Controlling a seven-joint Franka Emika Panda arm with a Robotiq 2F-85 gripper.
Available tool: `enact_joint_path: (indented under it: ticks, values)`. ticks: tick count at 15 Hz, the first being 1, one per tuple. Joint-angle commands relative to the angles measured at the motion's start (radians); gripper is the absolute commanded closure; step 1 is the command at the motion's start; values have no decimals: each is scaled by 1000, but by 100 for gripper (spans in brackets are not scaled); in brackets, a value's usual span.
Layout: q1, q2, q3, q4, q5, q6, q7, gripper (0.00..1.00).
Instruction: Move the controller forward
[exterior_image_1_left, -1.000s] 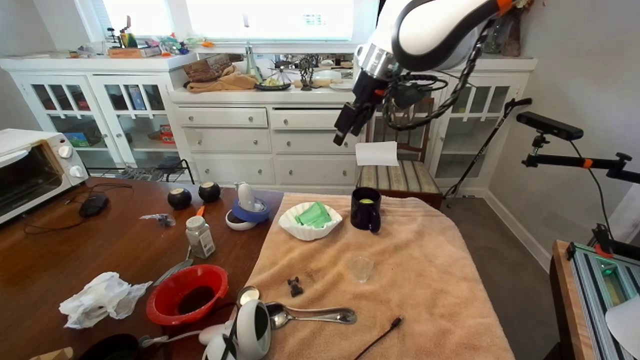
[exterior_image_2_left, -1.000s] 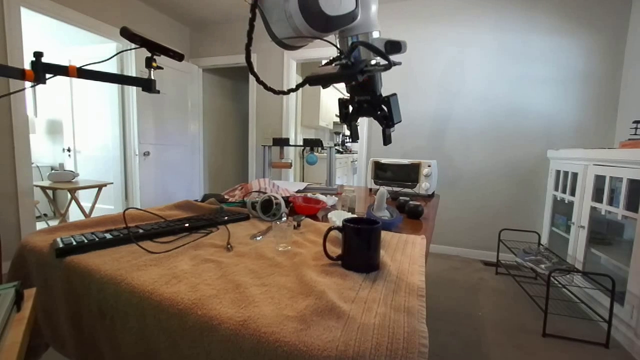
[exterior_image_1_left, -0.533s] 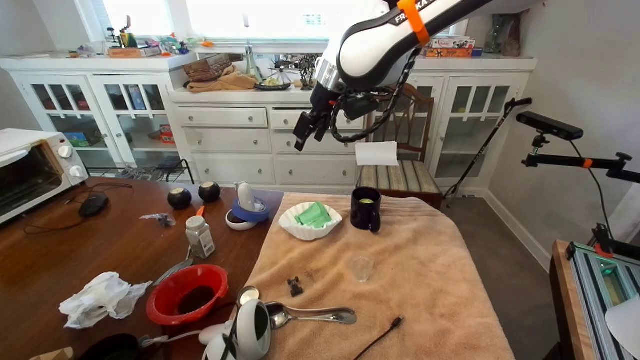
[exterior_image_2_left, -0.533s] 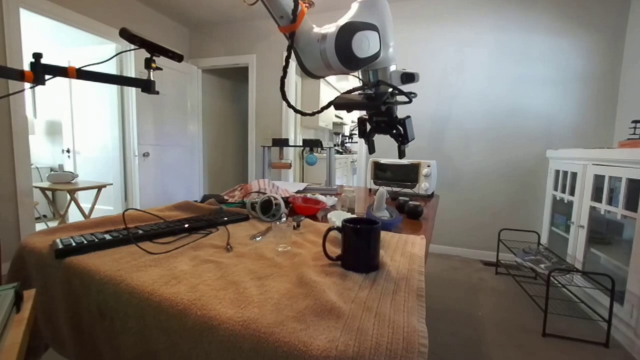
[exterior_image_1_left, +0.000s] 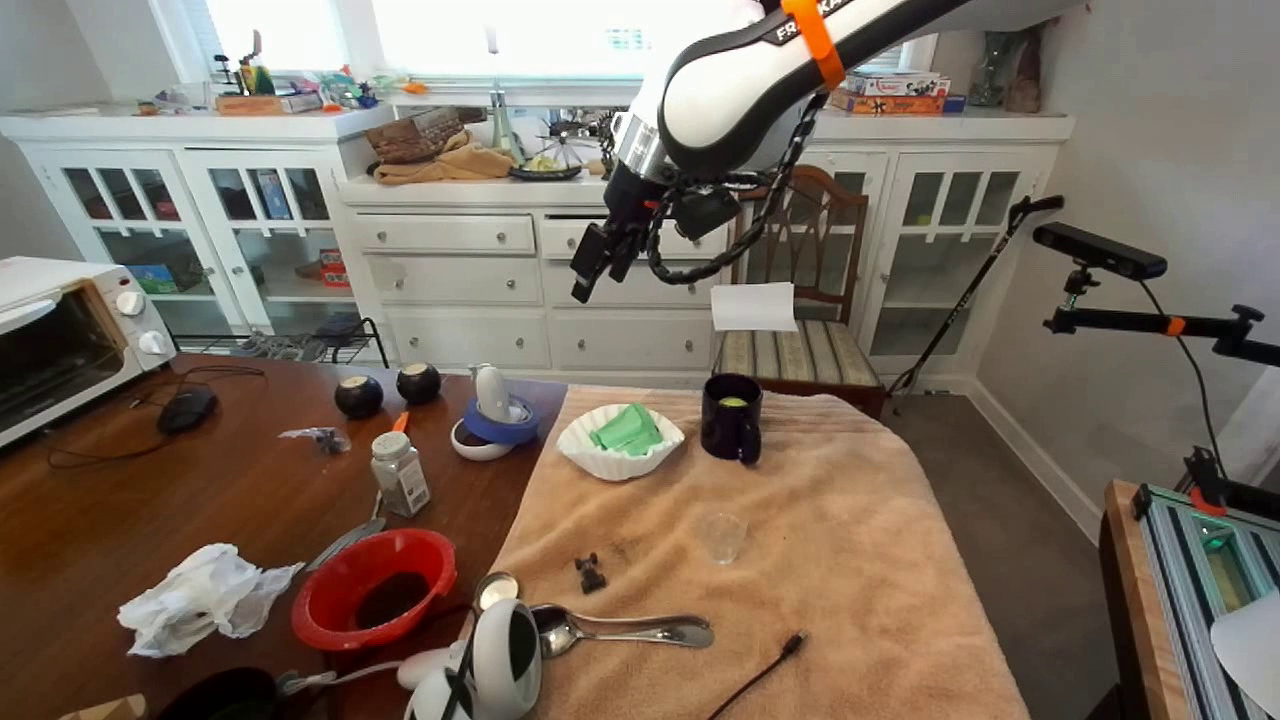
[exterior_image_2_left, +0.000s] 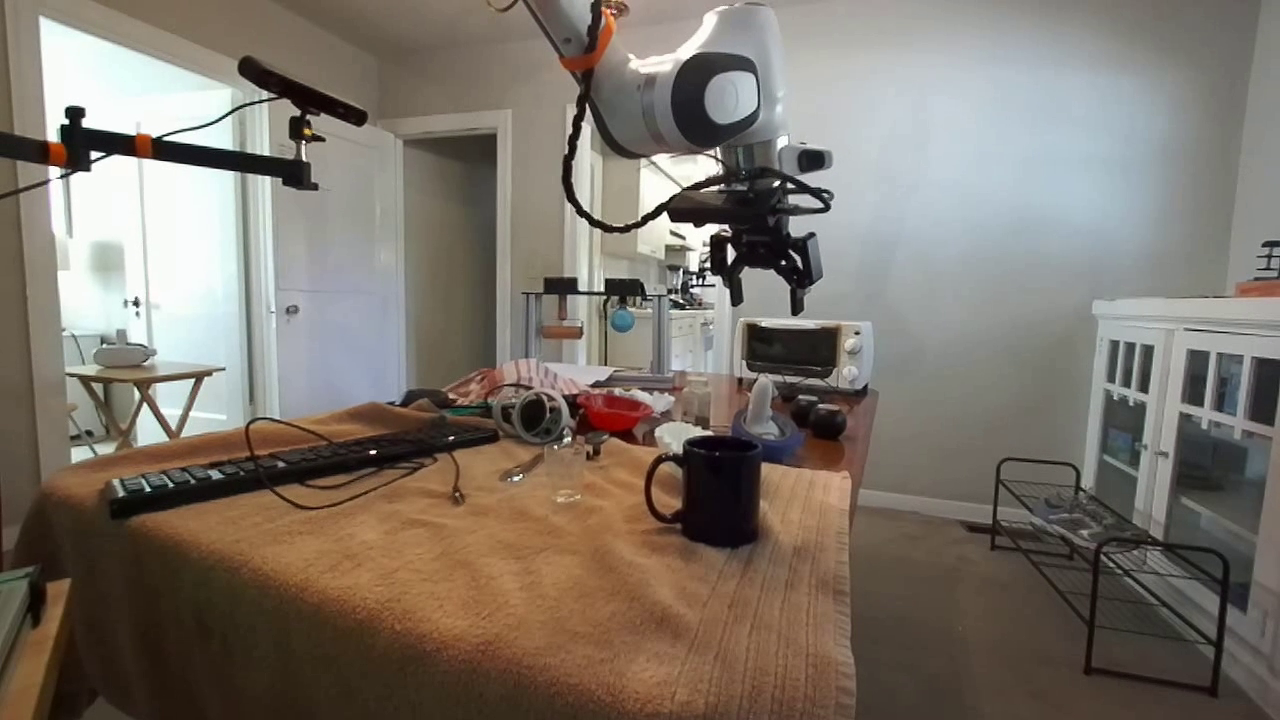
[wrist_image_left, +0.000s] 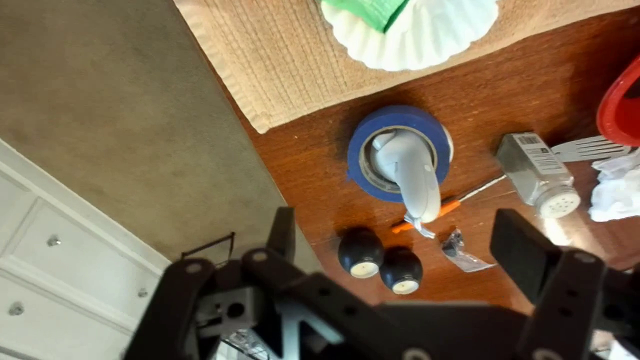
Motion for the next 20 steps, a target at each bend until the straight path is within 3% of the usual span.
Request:
enact_joint_path:
  ticks: [1,4,9,13,16,20]
  values:
    - [-23,133,75,179,-1,-18,-122,0]
    - [-13,210,94,300,-33,-59,-160,0]
    - [40,362,90,497,-67,-229,-111,0]
    - [93,481,54,632,-119,-316,-52,0]
    - [98,552,54,707,-123,-332,-35,0]
    - [73,621,96,767,-105,-262,-124,0]
